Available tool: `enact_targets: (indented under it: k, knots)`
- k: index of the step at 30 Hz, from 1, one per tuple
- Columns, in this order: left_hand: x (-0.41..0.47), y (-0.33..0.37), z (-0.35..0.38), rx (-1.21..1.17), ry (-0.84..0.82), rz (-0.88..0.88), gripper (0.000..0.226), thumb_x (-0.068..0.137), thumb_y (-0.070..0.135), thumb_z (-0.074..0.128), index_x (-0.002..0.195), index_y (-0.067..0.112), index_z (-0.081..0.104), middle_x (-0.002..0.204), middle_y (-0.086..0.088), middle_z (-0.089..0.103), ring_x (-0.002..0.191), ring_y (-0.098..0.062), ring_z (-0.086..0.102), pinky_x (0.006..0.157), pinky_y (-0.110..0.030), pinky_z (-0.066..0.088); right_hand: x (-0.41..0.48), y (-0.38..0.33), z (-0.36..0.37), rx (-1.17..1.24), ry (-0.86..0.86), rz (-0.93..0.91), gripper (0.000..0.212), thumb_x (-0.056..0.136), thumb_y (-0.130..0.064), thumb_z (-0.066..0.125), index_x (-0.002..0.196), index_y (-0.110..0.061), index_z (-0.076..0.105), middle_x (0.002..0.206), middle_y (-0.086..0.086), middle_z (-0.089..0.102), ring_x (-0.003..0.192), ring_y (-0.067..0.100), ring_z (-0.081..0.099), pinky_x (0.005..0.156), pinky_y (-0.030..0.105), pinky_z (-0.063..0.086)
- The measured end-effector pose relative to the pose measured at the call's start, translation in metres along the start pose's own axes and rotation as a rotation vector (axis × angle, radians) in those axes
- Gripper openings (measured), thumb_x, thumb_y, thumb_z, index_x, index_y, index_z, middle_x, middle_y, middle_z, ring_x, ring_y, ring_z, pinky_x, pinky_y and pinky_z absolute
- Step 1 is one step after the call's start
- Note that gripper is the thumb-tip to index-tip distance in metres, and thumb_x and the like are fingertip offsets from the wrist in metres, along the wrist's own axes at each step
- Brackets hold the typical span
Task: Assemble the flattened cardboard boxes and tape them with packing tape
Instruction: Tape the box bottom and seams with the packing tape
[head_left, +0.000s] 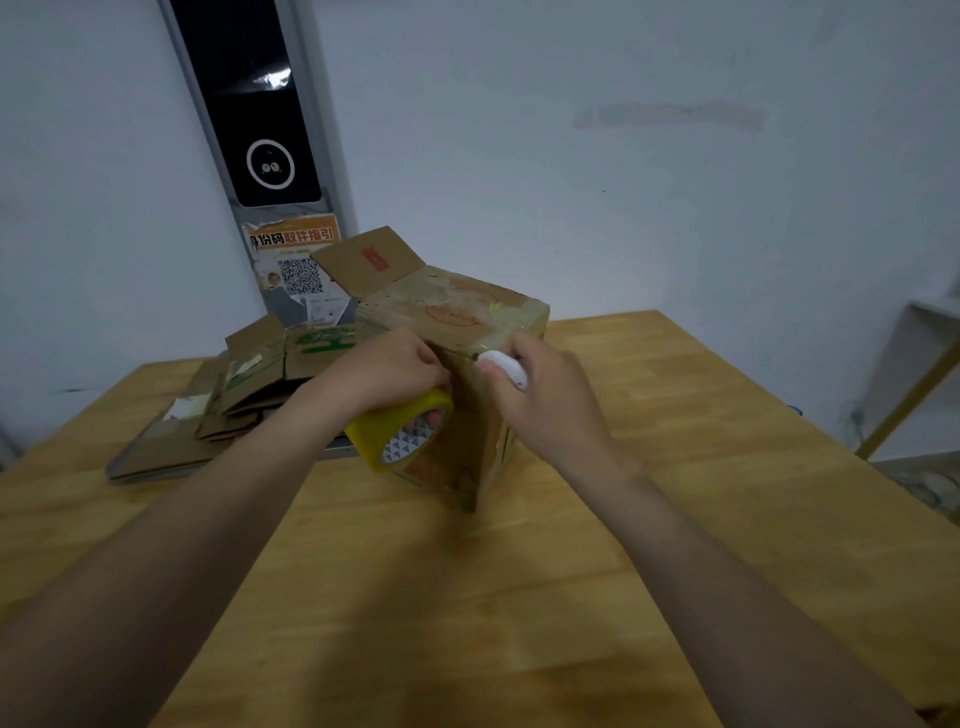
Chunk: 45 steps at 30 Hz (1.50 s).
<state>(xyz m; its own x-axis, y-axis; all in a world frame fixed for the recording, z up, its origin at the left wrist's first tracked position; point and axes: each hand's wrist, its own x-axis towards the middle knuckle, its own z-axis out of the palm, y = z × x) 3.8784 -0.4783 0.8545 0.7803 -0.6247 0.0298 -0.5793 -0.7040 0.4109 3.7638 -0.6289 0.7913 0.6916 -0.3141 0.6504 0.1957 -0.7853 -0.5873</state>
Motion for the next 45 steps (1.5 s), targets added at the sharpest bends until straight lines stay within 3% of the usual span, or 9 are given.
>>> enact_targets:
  k: [5, 10, 19, 23, 28, 32, 36, 42, 45]
  knots:
    - [-0.004, -0.005, 0.0, 0.038, 0.017, 0.025, 0.029, 0.096, 0.035, 0.056, 0.091, 0.021, 0.082, 0.096, -0.014, 0.076, 0.082, -0.026, 0.069, 0.075, -0.044, 0.057, 0.006, -0.009, 0.023, -0.162, -0.042, -0.068, 0.028, 0.098, -0.044, 0.061, 0.085, -0.02, 0.056, 0.064, -0.005, 0.056, 0.054, 0.013, 0.053, 0.046, 0.04, 0.046]
    - [-0.007, -0.01, 0.002, 0.052, 0.051, 0.024, 0.028, 0.097, 0.035, 0.055, 0.09, 0.028, 0.082, 0.091, -0.007, 0.077, 0.086, -0.026, 0.069, 0.08, -0.046, 0.058, 0.009, -0.014, 0.031, -0.393, -0.018, -0.12, 0.029, 0.101, -0.047, 0.054, 0.085, -0.023, 0.05, 0.065, -0.006, 0.052, 0.055, 0.016, 0.05, 0.046, 0.028, 0.033]
    - [-0.005, -0.015, 0.002, 0.089, 0.058, 0.021, 0.03, 0.095, 0.03, 0.054, 0.087, 0.022, 0.081, 0.086, -0.009, 0.075, 0.084, -0.031, 0.068, 0.067, -0.037, 0.051, 0.022, -0.024, 0.03, -0.462, -0.118, -0.127, 0.028, 0.099, -0.038, 0.056, 0.08, -0.019, 0.047, 0.062, -0.005, 0.043, 0.056, 0.021, 0.046, 0.046, 0.029, 0.023]
    - [0.0, -0.019, 0.0, 0.057, 0.054, 0.019, 0.027, 0.097, 0.037, 0.06, 0.079, 0.039, 0.08, 0.078, 0.022, 0.071, 0.083, -0.011, 0.065, 0.073, -0.03, 0.052, 0.014, -0.013, 0.027, -0.454, -0.184, -0.142, 0.022, 0.1, -0.038, 0.055, 0.087, -0.02, 0.053, 0.072, 0.0, 0.055, 0.065, 0.024, 0.054, 0.051, 0.032, 0.039]
    - [0.004, -0.024, 0.004, 0.153, 0.069, -0.008, 0.035, 0.093, 0.028, 0.058, 0.068, 0.04, 0.079, 0.083, 0.02, 0.073, 0.075, -0.007, 0.063, 0.058, -0.026, 0.046, -0.009, 0.009, 0.025, -0.426, -0.242, -0.115, 0.027, 0.1, -0.043, 0.057, 0.084, -0.022, 0.054, 0.066, -0.003, 0.051, 0.062, 0.021, 0.05, 0.05, 0.032, 0.029]
    - [0.003, -0.03, 0.006, 0.124, 0.032, -0.057, 0.04, 0.091, 0.027, 0.059, 0.065, 0.051, 0.075, 0.066, 0.027, 0.07, 0.057, 0.002, 0.063, 0.047, -0.02, 0.038, -0.031, 0.036, 0.018, -0.35, -0.465, 0.013, 0.028, 0.1, -0.051, 0.055, 0.1, -0.03, 0.074, 0.086, -0.008, 0.07, 0.078, 0.016, 0.065, 0.064, 0.038, 0.054]
    - [0.003, -0.032, 0.01, 0.058, 0.017, -0.067, 0.036, 0.093, 0.025, 0.058, 0.07, 0.043, 0.079, 0.065, 0.025, 0.071, 0.052, 0.008, 0.062, 0.04, -0.016, 0.041, -0.046, 0.071, 0.015, -0.515, -0.706, 0.228, 0.022, 0.098, -0.044, 0.061, 0.113, -0.036, 0.076, 0.112, -0.004, 0.072, 0.105, 0.023, 0.067, 0.084, 0.039, 0.057]
    - [-0.008, -0.034, 0.015, -0.118, -0.035, -0.108, 0.035, 0.101, 0.03, 0.053, 0.08, 0.031, 0.081, 0.068, 0.009, 0.076, 0.062, -0.011, 0.073, 0.058, -0.023, 0.051, -0.059, 0.104, 0.012, -0.592, -0.76, 0.389, 0.055, 0.094, -0.038, 0.067, 0.146, -0.042, 0.051, 0.145, -0.004, 0.055, 0.129, 0.022, 0.057, 0.098, 0.035, 0.051]
    - [-0.013, -0.036, 0.018, -0.139, 0.013, -0.116, 0.035, 0.1, 0.034, 0.056, 0.076, 0.036, 0.081, 0.07, 0.014, 0.076, 0.074, -0.011, 0.07, 0.064, -0.027, 0.049, -0.038, 0.094, 0.0, -0.54, -0.468, 0.326, 0.052, 0.097, -0.035, 0.06, 0.148, -0.039, 0.048, 0.137, 0.0, 0.055, 0.121, 0.026, 0.061, 0.092, 0.038, 0.052]
